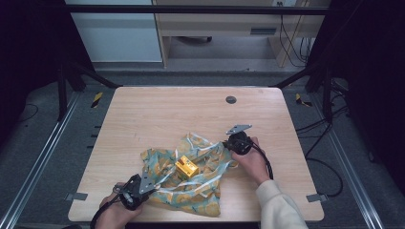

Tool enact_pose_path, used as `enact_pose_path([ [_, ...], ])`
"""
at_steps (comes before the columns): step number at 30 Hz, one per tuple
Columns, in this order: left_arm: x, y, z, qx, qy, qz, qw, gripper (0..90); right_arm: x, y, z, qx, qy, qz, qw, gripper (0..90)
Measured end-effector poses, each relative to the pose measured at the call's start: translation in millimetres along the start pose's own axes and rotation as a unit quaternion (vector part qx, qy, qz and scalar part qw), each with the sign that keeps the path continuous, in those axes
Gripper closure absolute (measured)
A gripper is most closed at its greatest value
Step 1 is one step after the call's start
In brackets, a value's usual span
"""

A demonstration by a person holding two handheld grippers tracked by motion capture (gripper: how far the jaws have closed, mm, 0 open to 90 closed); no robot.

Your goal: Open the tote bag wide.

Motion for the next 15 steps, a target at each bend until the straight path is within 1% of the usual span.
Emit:
enact_pose_path([
  [3, -0.7, -0.2, -1.6, 0.0, -0.005, 0.001, 1.0, 89.8, -1.5, 1.8, -4.0, 0.0, -0.004, -0.004, 1.0, 90.0],
  [4, -1.3, 0.1, -1.7, 0.001, -0.004, -0.001, 1.0, 89.8, -1.7, 2.0, -4.2, -0.003, -0.004, 0.0, 1.0, 90.0],
  [5, -1.6, 0.0, -2.0, 0.001, -0.004, -0.001, 1.0, 89.8, -2.3, 4.2, -5.8, 0.003, -0.006, -0.003, 1.0, 90.0],
  [7, -2.4, -0.2, -2.8, 0.0, -0.004, 0.001, 1.0, 89.9, -3.2, 8.4, -6.2, -0.002, -0.006, -0.009, 0.9999, 90.0],
  [9, -2.7, -0.3, -4.0, -0.003, -0.006, 0.005, 1.0, 89.9, -4.8, 11.6, -6.6, 0.0, -0.011, -0.01, 0.9999, 90.0],
  [11, -3.3, 0.4, -4.9, -0.004, -0.005, 0.003, 1.0, 89.9, -6.0, 12.4, -7.1, -0.003, -0.013, -0.011, 0.9998, 90.0],
  [13, -3.4, 0.8, -6.4, -0.003, -0.01, 0.002, 0.9999, 89.9, -7.4, 11.8, -8.5, 0.001, -0.016, -0.009, 0.9998, 90.0],
  [15, -3.9, 2.3, -9.0, 0.002, -0.021, -0.004, 0.9998, 89.9, -9.0, 12.7, -10.1, 0.002, -0.017, -0.012, 0.9998, 90.0],
])
Point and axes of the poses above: each handheld gripper's, and its own axes: x roughly backward along the jaws, y roughly out of its top, z roughly to its left, the point moved 10 cm from there along -x, roughly forward along the jaws, and after that the axes turned 3 degrees about -x, right-handed, at the moved point
